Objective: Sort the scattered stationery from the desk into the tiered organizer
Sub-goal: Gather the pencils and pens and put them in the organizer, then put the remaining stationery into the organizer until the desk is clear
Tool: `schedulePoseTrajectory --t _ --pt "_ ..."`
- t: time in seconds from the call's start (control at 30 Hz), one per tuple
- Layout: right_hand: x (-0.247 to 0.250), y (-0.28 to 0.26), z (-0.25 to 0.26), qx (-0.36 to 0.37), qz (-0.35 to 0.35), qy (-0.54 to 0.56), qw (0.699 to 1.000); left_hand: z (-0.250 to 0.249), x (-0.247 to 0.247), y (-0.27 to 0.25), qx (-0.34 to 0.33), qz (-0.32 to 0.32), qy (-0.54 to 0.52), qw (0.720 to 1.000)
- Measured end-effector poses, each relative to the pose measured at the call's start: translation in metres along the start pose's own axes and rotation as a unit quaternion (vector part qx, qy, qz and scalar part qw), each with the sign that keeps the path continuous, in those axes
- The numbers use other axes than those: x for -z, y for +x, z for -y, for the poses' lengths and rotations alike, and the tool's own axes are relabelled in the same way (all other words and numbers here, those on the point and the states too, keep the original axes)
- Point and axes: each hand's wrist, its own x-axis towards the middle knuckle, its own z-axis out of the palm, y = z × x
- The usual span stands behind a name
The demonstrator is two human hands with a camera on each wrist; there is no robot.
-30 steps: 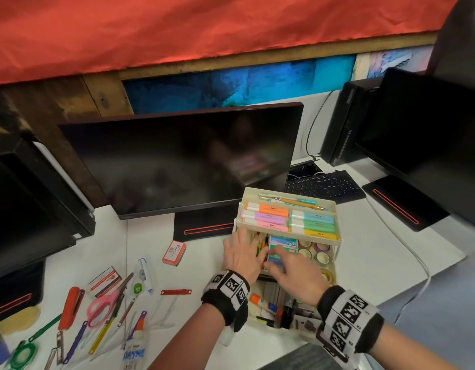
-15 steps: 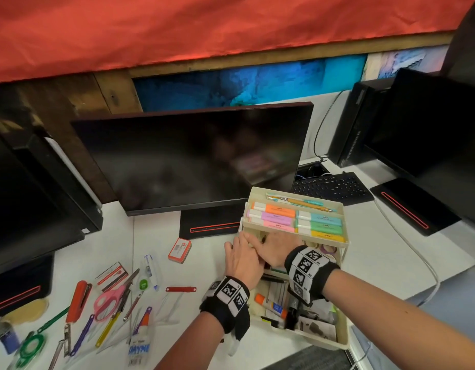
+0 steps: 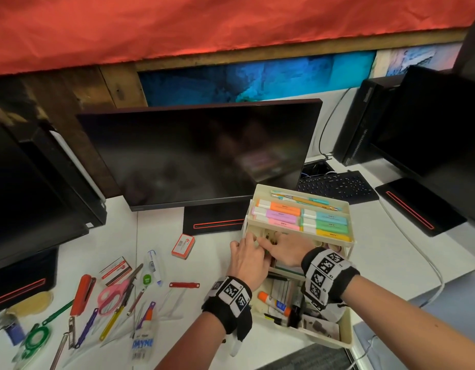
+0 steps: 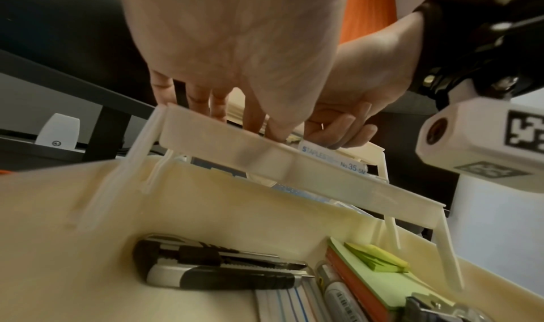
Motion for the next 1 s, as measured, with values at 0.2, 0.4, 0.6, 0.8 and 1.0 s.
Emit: schedulePoseTrajectory --t 0.2,0.4,0.6,0.8,1.0 --pt "-0.008 0.020 0.003 0.003 0.000 0.006 1.000 0.001 0.006 0.000 0.002 0.010 -0.011 1.000" --pt "-0.011 0.026 0.006 -0.012 0.022 -0.025 0.999 0.012 0.011 -0.018 -0.011 -0.001 -0.053 0.999" --pt "-0.003 0.032 0.020 -0.015 0.063 -0.090 0.994 0.037 0.025 -0.056 -0.007 -0.056 -0.086 0.995" --pt "-0.001 0.018 0.030 -0.024 0.069 -0.029 0.997 0.101 0.038 -0.099 0.113 -0.045 -0.091 0.988" --pt "0.002 -0.018 0.070 0.062 -0.091 -0.151 0.982 0.166 0.047 -0.139 0.206 -0.015 -0.143 0.968"
